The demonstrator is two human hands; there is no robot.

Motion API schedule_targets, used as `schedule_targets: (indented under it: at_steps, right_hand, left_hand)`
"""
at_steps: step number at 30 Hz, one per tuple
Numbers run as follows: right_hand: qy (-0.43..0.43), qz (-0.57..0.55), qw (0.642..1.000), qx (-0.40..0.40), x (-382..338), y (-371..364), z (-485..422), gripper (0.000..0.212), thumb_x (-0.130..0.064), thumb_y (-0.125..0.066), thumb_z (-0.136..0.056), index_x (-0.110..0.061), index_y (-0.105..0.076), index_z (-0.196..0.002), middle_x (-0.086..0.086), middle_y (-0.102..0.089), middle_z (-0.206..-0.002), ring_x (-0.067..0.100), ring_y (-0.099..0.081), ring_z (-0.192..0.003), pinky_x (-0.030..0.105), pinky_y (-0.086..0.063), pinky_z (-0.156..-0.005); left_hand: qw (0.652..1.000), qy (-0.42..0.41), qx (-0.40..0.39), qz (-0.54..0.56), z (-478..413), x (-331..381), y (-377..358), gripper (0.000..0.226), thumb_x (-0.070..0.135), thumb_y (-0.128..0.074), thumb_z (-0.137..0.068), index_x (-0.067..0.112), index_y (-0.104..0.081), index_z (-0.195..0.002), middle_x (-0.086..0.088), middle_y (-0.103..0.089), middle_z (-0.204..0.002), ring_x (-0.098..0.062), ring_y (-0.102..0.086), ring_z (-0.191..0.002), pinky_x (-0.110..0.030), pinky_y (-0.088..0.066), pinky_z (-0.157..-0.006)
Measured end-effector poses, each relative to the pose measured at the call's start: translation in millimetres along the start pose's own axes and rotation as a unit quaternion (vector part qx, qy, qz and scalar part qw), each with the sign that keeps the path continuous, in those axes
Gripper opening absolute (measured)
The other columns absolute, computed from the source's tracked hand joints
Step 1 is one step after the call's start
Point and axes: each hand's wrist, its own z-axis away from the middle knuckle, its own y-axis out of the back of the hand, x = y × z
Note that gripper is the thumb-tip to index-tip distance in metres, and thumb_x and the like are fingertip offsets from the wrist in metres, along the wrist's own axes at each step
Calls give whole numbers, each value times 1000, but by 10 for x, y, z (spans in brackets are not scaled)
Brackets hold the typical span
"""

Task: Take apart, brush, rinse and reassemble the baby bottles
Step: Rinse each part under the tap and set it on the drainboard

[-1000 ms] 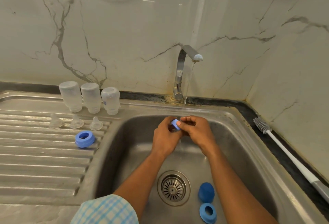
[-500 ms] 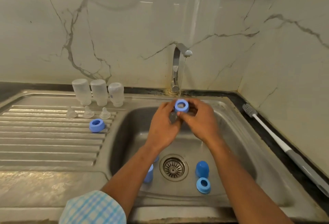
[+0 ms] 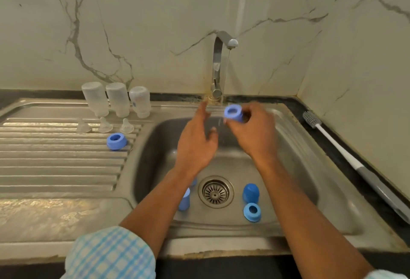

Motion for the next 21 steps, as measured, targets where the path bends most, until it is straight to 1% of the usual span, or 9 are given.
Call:
schedule_targets:
  at_steps: [2, 3, 7, 9, 11, 15, 18, 19, 21]
  right_hand:
    - [-91, 97, 980, -145, 303, -94, 57, 31, -36, -77, -81, -9, -70, -95, -3, -67, -80, 11, -63, -74, 24, -53, -68]
    - [-113, 118, 975, -152, 318, -78, 39, 32, -36, -77, -82, -8, -69, -95, 0, -66, -79, 15, -63, -74, 21, -50, -63]
    - [21, -14, 997, 76, 123, 25, -113, 16, -28, -70, -88, -20, -69, -101, -13, -62, -86, 0, -58, -79, 4, -39, -63]
    - [-7, 30, 999, -22, 173, -89, -20, 17, -30, -73, -85, -21, -72, -100, -8, -67, -87, 2, -63, -80, 9, -43, -65]
    - [-73, 88, 987, -113, 272, -176, 58, 16, -29, -74, -82, -14, -75, -87, 4, -71, -79, 17, -69, -77, 28, -53, -64]
    - [59, -26, 989, 131, 57, -24, -109, 16, -29, -72, -85, -26, -69, -100, -9, -69, -95, 3, -62, -85, 16, -49, -79]
    - [-68, 79, 992, -76, 260, -122, 34, 17, -37, -73, -85, -21, -70, -85, -3, -69, -82, 5, -60, -68, 24, -50, -66]
    - [-89, 85, 988, -91, 284, -133, 48, 16, -37, -72, -86, -22, -70, -81, -3, -68, -78, 7, -60, -66, 25, -48, -64]
    - [-19, 3, 995, 93, 183, -67, -32, 10, -34, -70, -88, -24, -70, -90, -7, -68, -83, 6, -61, -74, 21, -46, -67]
  left_hand:
    - [985, 62, -95, -132, 53, -180, 21, 56, 18, -56, -95, 26, -42, -149, -5, -60, -138, -25, -57, -127, -40, -48, -104]
    - [977, 72, -105, -171, 53, -224, 41, 50, 18, -55, -95, 25, -48, -144, -5, -64, -133, -27, -60, -122, -42, -50, -101]
    - [993, 37, -3, -116, -36, -178, 75, 40, 18, -52, -98, 22, -57, -138, 0, -70, -120, -20, -65, -109, -38, -53, -92]
    - [991, 44, -39, -121, -16, -184, 27, 41, 19, -52, -97, 23, -57, -137, 1, -70, -120, -20, -65, -110, -39, -53, -94]
    - [988, 65, -64, -121, 18, -220, -8, 40, 20, -53, -97, 24, -58, -136, 2, -69, -120, -20, -64, -111, -41, -53, -96]
    - [990, 70, -48, -112, -57, -272, -11, 38, 20, -53, -98, 23, -58, -136, 2, -68, -124, -17, -64, -112, -39, -53, -98]
    - [989, 71, -63, -117, -37, -258, -34, 38, 21, -53, -98, 23, -60, -135, 2, -68, -125, -18, -64, -112, -40, -52, -98]
    - [988, 70, -67, -118, -31, -258, -48, 37, 22, -53, -98, 23, -60, -134, 2, -68, -124, -18, -64, -112, -40, -52, -98]
    - [988, 68, -71, -119, -46, -271, -49, 37, 22, -53, -98, 23, -61, -134, 2, -68, -124, -18, -64, -112, -40, -53, -98]
